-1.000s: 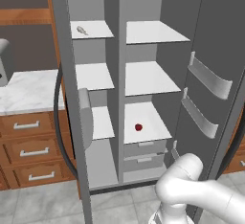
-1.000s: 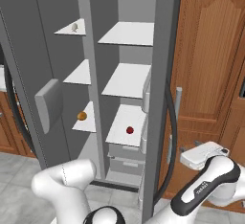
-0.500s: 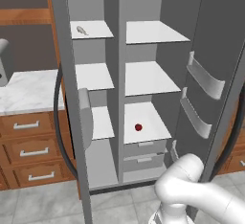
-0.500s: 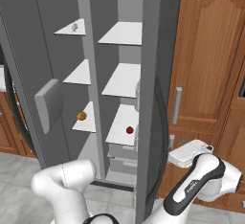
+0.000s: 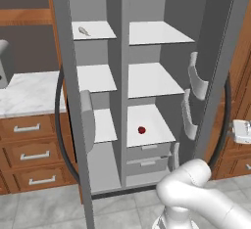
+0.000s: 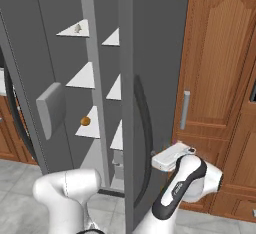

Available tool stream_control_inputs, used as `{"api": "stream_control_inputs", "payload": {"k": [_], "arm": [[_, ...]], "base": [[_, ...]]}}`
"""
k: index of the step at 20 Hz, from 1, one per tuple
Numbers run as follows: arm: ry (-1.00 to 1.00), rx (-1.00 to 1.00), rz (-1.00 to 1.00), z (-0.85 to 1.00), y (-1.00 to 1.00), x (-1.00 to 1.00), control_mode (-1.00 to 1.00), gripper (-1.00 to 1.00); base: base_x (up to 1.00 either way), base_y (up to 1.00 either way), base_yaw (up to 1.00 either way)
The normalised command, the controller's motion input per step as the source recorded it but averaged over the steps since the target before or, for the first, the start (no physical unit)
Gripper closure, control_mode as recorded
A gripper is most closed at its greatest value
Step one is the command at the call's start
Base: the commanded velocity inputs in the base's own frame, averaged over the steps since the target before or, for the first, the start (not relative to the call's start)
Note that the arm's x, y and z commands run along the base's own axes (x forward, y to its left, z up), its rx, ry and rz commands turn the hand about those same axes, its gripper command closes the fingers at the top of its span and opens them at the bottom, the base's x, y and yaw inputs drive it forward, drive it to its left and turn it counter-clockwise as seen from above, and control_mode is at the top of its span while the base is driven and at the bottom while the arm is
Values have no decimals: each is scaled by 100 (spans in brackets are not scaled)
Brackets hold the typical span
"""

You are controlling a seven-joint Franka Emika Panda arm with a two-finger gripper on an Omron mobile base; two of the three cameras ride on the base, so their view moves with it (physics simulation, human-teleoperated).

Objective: There's a fish in the fridge that needs to be moved to the freezer for freezing. Pick up the fish from the fridge, place it on any shelf in the freezer, and close the fridge and freezer doors when done.

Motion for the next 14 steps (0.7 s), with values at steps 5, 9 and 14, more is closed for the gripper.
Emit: {"api": "stream_control_inputs", "payload": {"k": [5, 9, 14], "arm": [[2, -1, 0, -36, 100, 58, -100, -100], [0, 0, 0, -40, 100, 75, -100, -100], [0, 0, 0, -36, 100, 75, -100, -100]], "base": [[0, 0, 0], [0, 0, 0], [0, 0, 0]]}}
